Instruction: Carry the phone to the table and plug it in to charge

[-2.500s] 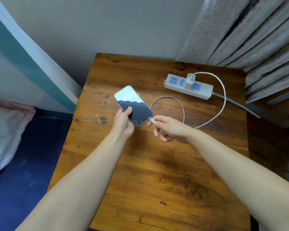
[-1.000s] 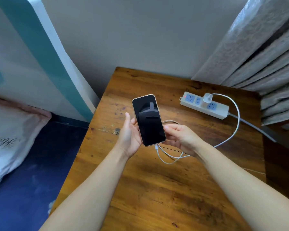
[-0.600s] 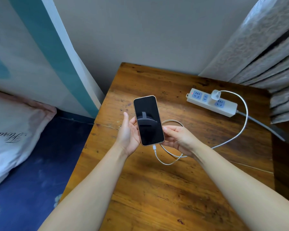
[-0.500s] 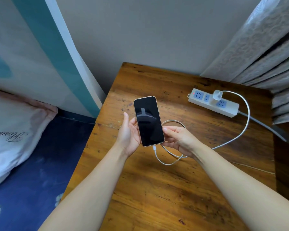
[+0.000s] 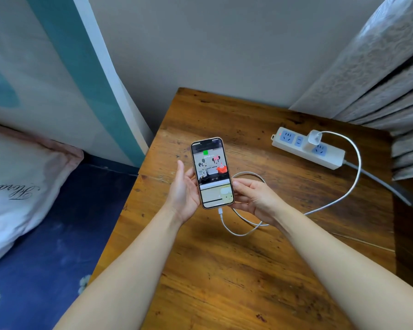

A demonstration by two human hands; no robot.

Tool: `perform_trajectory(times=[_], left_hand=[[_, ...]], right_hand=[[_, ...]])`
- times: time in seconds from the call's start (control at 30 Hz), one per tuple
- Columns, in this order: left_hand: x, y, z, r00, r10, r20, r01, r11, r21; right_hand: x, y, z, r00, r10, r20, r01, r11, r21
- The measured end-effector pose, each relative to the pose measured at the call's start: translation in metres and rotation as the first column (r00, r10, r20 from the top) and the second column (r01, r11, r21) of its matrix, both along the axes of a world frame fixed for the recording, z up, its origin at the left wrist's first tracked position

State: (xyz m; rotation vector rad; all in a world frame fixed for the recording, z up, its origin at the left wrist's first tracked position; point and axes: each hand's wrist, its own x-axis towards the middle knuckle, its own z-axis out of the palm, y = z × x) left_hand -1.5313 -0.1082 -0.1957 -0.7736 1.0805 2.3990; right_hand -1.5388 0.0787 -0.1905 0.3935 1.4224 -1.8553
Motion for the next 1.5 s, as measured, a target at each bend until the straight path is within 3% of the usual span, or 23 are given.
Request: perform_trajectory(times=[0.3,0.47,0.67,0.93,1.07,1.23,1.5], left_hand=[[-0.026,-0.060,-0.014,0.984,0.157,0.084,-0.147,0.983,-0.107],[-0.054,-0.099,-0.027,0.990,0.060,0.126,-0.018,0.952,-0.306],[-0.069,-0.106,-0.039,0.976,-0.080,0.204,0.189,0.777,-0.600],[-0.074,-0.100,-0.049,0.957,-0.206,0.207,0.289,0.569,-0.770],[-0.075,-0.099,-0.050,0.941,-0.240,0.240,0.332,0.505,-0.797],[-0.077,-0.099,-0.047,0.933,-0.251,0.258,0.353,0.503,-0.789],[-0.080,-0.100,-0.049,0.936,-0.260,0.237,0.343,0.526,-0.778]], right_hand=[[-0.014,-0.047,-0.013,0.999,0.049,0.004,-0.049,0.988,0.145],[-0.020,-0.080,-0.033,0.996,0.049,0.073,-0.060,0.985,0.159],[-0.028,-0.096,-0.051,0.992,0.054,0.115,-0.080,0.969,0.233],[-0.031,-0.097,-0.049,0.993,0.086,0.079,-0.108,0.931,0.350],[-0.034,-0.099,-0.050,0.991,0.134,0.030,-0.133,0.884,0.448],[-0.036,-0.100,-0.039,0.962,0.273,0.019,-0.232,0.777,0.586],[-0.038,-0.095,-0.023,0.888,0.460,0.019,-0.358,0.665,0.656]])
